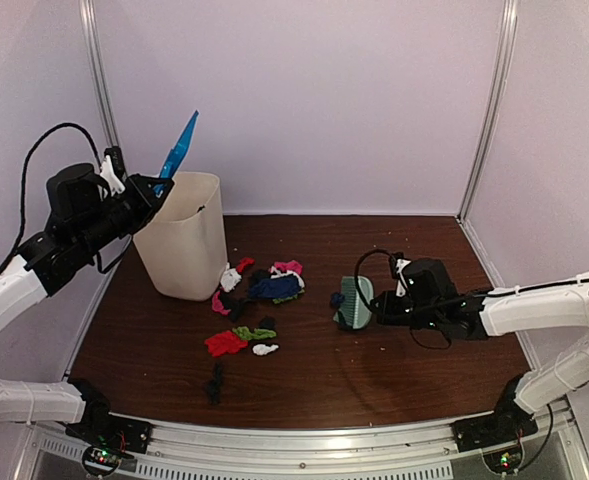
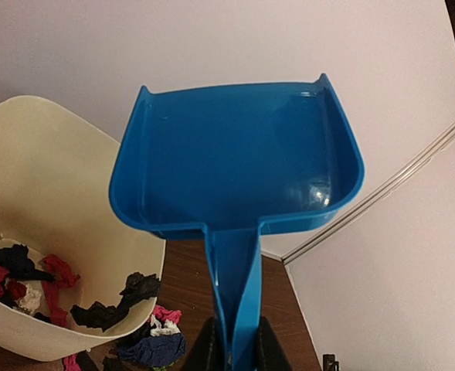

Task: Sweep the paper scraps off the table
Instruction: Sweep the paper scraps at the center of the board.

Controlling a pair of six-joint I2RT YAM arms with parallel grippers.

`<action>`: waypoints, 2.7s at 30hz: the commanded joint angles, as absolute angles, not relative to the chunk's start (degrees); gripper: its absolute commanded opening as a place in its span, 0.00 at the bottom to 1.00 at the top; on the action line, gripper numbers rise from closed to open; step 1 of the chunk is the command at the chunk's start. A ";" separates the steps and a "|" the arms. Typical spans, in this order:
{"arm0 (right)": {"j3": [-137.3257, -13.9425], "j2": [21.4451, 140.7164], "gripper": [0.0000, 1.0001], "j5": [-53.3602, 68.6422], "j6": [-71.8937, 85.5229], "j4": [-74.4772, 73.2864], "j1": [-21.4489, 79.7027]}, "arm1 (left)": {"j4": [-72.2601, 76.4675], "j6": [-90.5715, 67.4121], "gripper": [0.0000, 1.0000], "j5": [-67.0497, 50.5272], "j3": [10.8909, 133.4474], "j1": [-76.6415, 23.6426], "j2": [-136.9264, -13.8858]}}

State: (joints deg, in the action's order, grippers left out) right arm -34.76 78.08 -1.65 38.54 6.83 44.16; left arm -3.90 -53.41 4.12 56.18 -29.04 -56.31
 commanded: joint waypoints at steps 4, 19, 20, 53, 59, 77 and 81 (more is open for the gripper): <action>-30.89 65.05 0.00 -8.93 39.73 -4.93 43.70 | -0.44 -49.52 0.00 3.79 55.37 -30.09 -56.80; -39.91 55.91 0.00 -8.62 31.46 -8.52 43.70 | -2.46 -37.26 0.00 3.76 61.60 -37.43 -61.90; -40.74 57.30 0.00 -8.73 30.41 -7.93 43.76 | -2.79 -36.05 0.00 3.40 62.27 -38.01 -62.26; -38.10 65.30 0.00 16.27 37.67 18.39 51.82 | -12.69 -22.41 0.00 10.50 54.42 -45.00 -53.43; -43.18 76.51 0.00 13.15 41.63 21.69 58.45 | -12.72 -22.41 0.00 12.98 53.98 -45.00 -51.65; -56.17 100.70 0.00 2.58 44.20 16.52 59.22 | -12.74 -22.76 0.00 13.84 52.49 -45.00 -49.70; -51.87 97.52 0.00 0.40 44.68 15.25 59.15 | -12.65 -22.93 0.00 13.93 52.26 -45.00 -50.02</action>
